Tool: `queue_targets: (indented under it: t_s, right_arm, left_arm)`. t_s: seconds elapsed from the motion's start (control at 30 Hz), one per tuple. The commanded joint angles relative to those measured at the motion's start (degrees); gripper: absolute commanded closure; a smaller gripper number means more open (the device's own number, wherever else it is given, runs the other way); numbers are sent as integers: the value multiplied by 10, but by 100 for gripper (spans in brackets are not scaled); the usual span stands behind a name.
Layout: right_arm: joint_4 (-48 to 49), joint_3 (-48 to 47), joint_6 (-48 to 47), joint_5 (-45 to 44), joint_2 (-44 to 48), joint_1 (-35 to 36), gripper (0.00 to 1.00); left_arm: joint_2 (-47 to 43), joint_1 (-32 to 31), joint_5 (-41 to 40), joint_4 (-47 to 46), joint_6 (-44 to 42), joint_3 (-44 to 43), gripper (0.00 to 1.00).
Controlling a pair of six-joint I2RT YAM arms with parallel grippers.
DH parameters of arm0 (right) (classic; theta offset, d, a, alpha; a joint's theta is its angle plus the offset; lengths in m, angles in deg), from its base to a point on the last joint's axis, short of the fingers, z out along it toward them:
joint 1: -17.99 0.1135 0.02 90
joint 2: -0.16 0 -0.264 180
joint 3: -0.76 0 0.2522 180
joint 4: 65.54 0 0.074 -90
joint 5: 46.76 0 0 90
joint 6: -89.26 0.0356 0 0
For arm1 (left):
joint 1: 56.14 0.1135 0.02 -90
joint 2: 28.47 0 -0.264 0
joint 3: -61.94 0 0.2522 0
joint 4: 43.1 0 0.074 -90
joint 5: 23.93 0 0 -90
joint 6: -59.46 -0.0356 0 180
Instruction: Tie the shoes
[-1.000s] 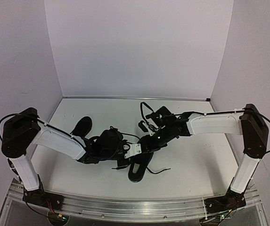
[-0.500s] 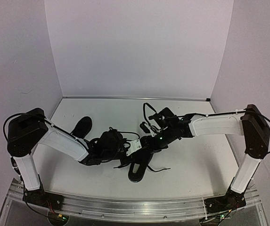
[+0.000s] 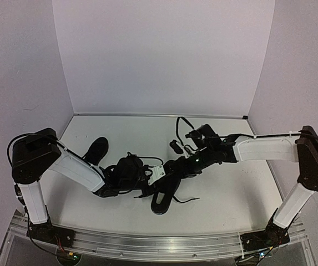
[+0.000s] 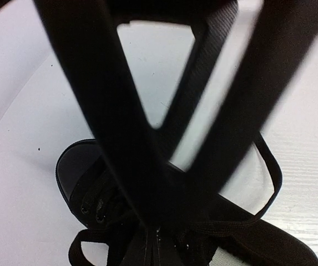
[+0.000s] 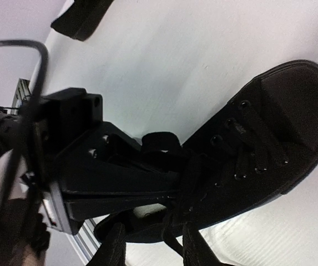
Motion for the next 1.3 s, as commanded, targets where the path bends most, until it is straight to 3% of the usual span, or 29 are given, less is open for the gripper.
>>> queue_targets:
  t_s: [0.0, 0.3, 1.27]
  right_arm:
    - [30, 19, -8, 13, 56, -39, 66]
    - [52, 30, 0, 12, -3, -49, 73]
    - [99, 6, 13, 74, -73, -28, 77]
  left_arm:
    - [-1, 3, 8, -22, -1, 5, 100]
    - [-3, 3, 7, -11, -8, 2, 100]
    - [-2, 3, 17, -15, -17, 3, 100]
